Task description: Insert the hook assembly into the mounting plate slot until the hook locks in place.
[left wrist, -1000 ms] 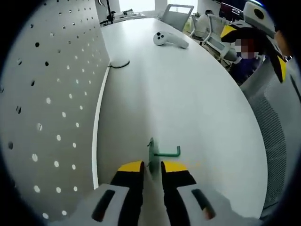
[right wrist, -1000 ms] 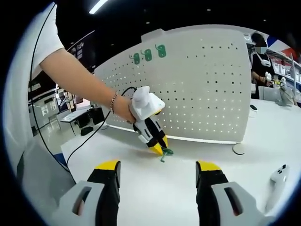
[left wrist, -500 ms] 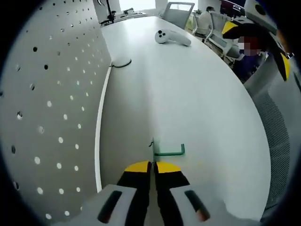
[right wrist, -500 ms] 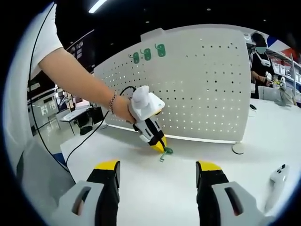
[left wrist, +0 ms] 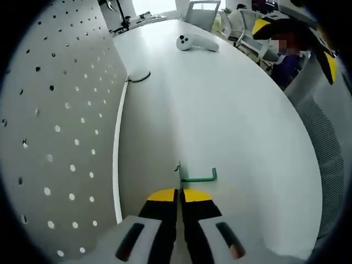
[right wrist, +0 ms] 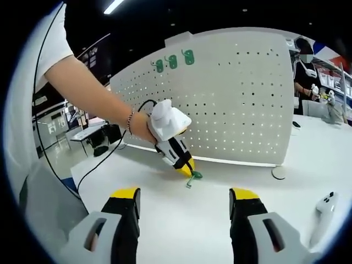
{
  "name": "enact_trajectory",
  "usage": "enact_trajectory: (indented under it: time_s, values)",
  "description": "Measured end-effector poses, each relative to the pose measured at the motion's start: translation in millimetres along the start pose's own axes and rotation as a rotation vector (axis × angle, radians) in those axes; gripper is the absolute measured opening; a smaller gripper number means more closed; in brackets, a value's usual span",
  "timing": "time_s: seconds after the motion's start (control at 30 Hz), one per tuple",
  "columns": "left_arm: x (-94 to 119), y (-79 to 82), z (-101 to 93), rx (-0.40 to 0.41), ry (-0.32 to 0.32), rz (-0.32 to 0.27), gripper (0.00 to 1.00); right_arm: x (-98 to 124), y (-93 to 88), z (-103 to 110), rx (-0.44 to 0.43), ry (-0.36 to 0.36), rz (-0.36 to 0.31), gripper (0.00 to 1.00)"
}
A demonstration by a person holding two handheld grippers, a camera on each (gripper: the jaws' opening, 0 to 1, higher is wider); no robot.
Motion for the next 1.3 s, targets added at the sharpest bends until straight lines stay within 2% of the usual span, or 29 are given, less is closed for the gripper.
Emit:
enact_trajectory:
  time_s: [0.2, 0.37, 0.43, 0.6, 0.87, 1.03, 1.23, 1.3]
  values:
    - [5.9, 5.2, -0.4, 0.008, 0.013, -0.03, 0.02, -0.1, 0.1, -0.1, -0.001, 0.0, 0.0, 0.64]
    - [12.2, 10.3, 0.7, 0.028, 0.034, -0.081, 0.02, 0.0, 0.2, -0.1, -0.005, 0.001, -0.003, 0.64]
    - [14.1, 11.7, 2.1, 0.061, 0.041, -0.092, 0.02, 0.0, 0.5, 0.2, -0.003, 0.001, -0.003, 0.64]
    - [22.0, 17.6, 3.1, 0.041, 0.072, -0.126, 0.02, -0.1, 1.0, 0.7, -0.004, 0.002, -0.006, 0.63]
    - [35.4, 25.0, 5.7, 0.053, 0.116, -0.178, 0.02, -0.1, 1.7, 0.5, -0.007, 0.003, -0.01, 0.63]
    - [46.3, 30.6, 6.8, 0.073, 0.154, -0.236, 0.02, 0.0, 1.9, 0.3, -0.009, 0.003, -0.011, 0.63]
    - [54.7, 30.6, 4.4, 0.07, 0.186, -0.251, 0.02, 0.4, 1.6, 0.3, -0.006, 0.001, -0.01, 0.64]
    - [60.2, 32.0, 3.8, 0.074, 0.207, -0.275, 0.02, 0.4, 1.1, 0.4, -0.008, 0.002, -0.007, 0.63]
Point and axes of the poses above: the point that each gripper's makers call its tool centre point, and the gripper's own axes: x roughly backward along the fingers, z roughly to its left, y roughly out of its top, the point moved 6 cm from there along x, roughly backward along the fingers, and after that the axes turned 8 degrees about -x, right-handed, at the moved point
